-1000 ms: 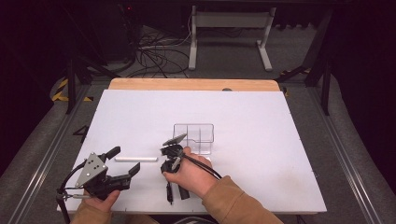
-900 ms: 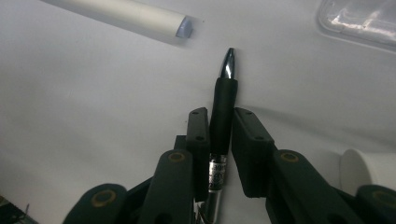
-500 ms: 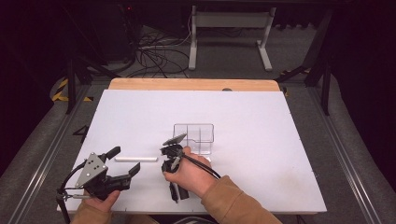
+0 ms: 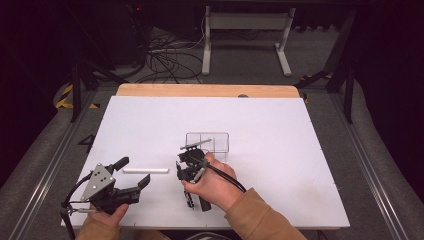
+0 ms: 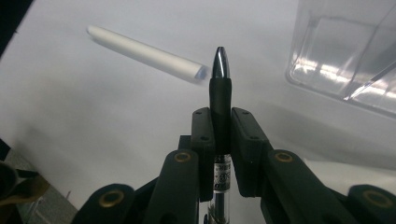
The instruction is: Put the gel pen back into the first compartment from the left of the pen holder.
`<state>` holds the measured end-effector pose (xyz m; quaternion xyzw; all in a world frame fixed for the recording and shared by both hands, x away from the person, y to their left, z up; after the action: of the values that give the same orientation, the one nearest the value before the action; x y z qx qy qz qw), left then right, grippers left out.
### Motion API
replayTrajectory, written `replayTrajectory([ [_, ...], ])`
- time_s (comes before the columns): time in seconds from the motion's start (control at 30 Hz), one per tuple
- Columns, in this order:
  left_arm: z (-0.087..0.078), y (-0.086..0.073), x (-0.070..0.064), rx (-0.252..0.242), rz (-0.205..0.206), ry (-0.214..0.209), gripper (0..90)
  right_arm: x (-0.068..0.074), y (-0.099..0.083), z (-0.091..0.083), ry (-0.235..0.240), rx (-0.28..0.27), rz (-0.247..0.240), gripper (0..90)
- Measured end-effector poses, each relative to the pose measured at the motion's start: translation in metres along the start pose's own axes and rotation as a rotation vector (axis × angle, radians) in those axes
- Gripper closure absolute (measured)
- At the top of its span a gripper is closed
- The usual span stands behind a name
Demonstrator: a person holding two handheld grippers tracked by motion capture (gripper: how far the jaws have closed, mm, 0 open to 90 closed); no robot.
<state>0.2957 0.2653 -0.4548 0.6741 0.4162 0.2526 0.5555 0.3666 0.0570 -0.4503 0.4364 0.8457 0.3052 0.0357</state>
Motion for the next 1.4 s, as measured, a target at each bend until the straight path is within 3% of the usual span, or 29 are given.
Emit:
replayTrajectory([
  [0.63,0.0,0.0,0.0,0.001,-0.003,0.001,12.4,0.0,0.003,-0.026,0.024,-0.144,-0.088,80.5],
  [1.03,0.0,0.0,0.0,0.0,-0.003,0.002,12.3,-0.005,0.009,-0.054,0.076,-0.364,-0.214,80.5],
  [1.4,0.001,0.0,0.001,0.002,0.003,0.005,12.3,-0.009,0.017,-0.07,0.089,-0.513,-0.297,80.6],
])
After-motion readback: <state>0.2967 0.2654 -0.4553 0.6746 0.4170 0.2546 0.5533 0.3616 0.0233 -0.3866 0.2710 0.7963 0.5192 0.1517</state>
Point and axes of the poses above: each handheld gripper's, and its own axes: z roughly forward along the jaws, y roughly out of its top, x roughly to its left, the point moved 3 cm from there along z, roughly forward along the jaws, and after that the axes turned 9 degrees about -z, right-handed, at the moved point
